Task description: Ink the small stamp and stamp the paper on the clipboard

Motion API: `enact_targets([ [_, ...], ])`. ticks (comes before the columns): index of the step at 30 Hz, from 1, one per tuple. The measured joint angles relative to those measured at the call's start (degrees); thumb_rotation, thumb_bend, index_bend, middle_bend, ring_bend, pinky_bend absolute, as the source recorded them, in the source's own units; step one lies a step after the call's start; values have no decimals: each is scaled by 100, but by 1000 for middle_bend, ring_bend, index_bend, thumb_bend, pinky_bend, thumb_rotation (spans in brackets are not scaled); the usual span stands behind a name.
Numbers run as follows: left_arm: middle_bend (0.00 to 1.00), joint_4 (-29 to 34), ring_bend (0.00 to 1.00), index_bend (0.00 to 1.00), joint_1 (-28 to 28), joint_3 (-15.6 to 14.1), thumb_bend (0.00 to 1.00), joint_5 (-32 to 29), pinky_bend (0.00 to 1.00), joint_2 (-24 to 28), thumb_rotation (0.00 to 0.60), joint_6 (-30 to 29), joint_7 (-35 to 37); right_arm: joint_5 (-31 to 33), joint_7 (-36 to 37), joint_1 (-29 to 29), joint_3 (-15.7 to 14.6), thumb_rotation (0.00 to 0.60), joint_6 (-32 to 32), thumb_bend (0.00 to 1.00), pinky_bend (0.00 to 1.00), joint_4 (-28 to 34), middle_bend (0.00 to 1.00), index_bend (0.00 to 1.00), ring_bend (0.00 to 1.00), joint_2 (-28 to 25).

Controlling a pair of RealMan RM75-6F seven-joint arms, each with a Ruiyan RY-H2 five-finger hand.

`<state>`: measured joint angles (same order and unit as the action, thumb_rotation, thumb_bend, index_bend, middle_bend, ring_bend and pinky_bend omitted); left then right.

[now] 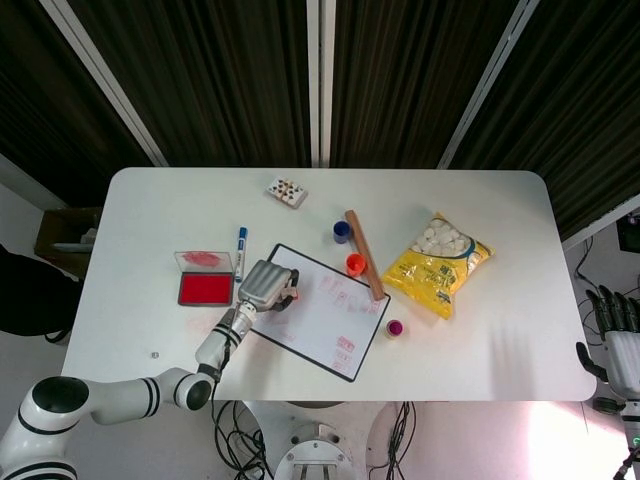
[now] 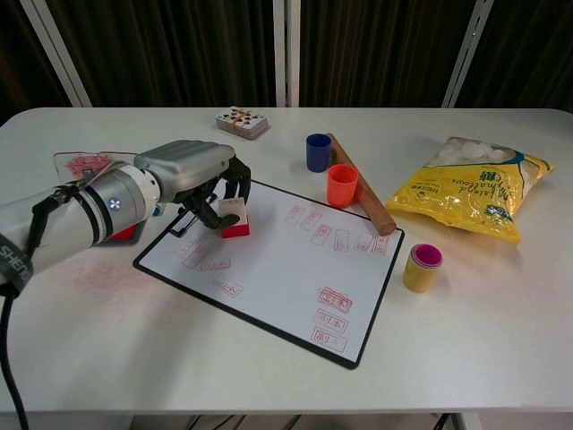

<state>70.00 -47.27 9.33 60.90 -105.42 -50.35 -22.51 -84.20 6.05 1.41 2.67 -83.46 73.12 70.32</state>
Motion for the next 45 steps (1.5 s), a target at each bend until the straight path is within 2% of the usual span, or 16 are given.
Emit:
enact_targets([
  [8,718,-148,764,692,-2,-7,423,50,839,-100,600,39,71,13,29,-12,-3,600,11,296,0,-50,0,0,0,14],
  [15,719,-1,765,694,25,51,423,73,839,14,600,-23,115,-1,47,-20,12,600,-36,296,0,-39,0,0,0,-4],
  [21,727,612,765,697,110,137,423,126,840,450,600,-203,150,-12,30,-9,39,600,-62,296,0,16,0,0,0,-54],
  [28,728,1814,766,698,355,140,425,296,840,1342,600,-542,191,-68,-52,36,46,600,-61,296,0,150,0,0,0,-80],
  [30,728,2096,767,697,487,64,425,376,840,1591,600,-669,208,-92,-101,53,42,600,-59,296,0,197,0,0,0,-89],
  [36,727,2503,769,696,1115,-501,425,777,840,2040,600,-1196,408,-132,-183,86,42,600,-64,296,0,267,0,0,0,-103],
  [41,725,2357,771,693,1684,-1036,422,1306,840,2084,600,-1706,781,-125,-227,95,30,600,-40,296,0,281,0,0,0,-89],
  [45,723,2054,771,689,1950,-1232,422,1539,840,1982,600,-1860,1014,-129,-268,100,18,600,-31,296,0,299,0,0,0,-72],
])
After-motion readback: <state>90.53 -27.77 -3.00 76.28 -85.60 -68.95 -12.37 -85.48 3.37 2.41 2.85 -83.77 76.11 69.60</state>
